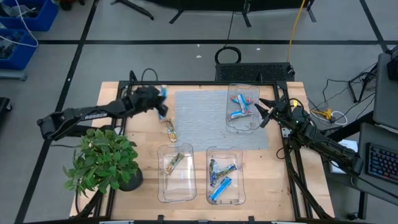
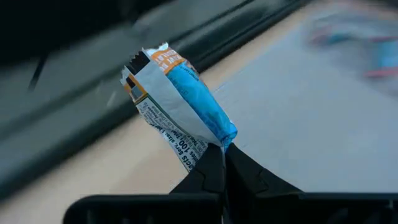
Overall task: Pick and place Granola Bars by type
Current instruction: Put the top left yellow granola bar into the bottom left transparent bin
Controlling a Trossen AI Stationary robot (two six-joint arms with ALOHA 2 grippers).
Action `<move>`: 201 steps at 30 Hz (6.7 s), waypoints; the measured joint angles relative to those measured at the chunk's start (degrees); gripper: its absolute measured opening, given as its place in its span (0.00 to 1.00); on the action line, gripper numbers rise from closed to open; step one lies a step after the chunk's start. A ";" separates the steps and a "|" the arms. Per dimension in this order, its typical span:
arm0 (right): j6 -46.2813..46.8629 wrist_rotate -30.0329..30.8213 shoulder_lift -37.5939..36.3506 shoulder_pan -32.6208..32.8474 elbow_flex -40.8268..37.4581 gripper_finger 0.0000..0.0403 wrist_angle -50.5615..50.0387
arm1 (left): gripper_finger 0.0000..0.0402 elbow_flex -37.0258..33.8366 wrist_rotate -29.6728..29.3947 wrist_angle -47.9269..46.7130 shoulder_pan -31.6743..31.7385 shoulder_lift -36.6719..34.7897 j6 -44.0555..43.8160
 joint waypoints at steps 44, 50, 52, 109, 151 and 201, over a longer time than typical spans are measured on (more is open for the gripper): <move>28.12 3.87 0.04 0.02 -0.02 0.42 8.36 | 0.01 0.09 21.60 55.27 -27.66 19.72 25.51; 27.03 7.53 0.20 0.02 -0.02 0.42 7.98 | 0.01 0.09 21.64 55.28 -27.72 19.72 25.39; 28.50 5.97 0.37 0.00 -0.02 0.42 7.95 | 0.01 0.09 21.64 55.22 -27.72 19.72 25.39; -2.72 -12.11 73.00 29.08 36.58 0.71 44.09 | 0.01 13.53 27.72 45.44 -25.03 28.93 25.17; -9.03 -12.16 69.88 29.91 36.50 0.00 37.82 | 0.17 13.57 20.91 41.41 -24.86 21.66 19.08; -11.17 -19.13 111.22 44.25 65.29 0.00 38.47 | 0.09 13.46 -4.95 21.29 -11.77 5.73 22.41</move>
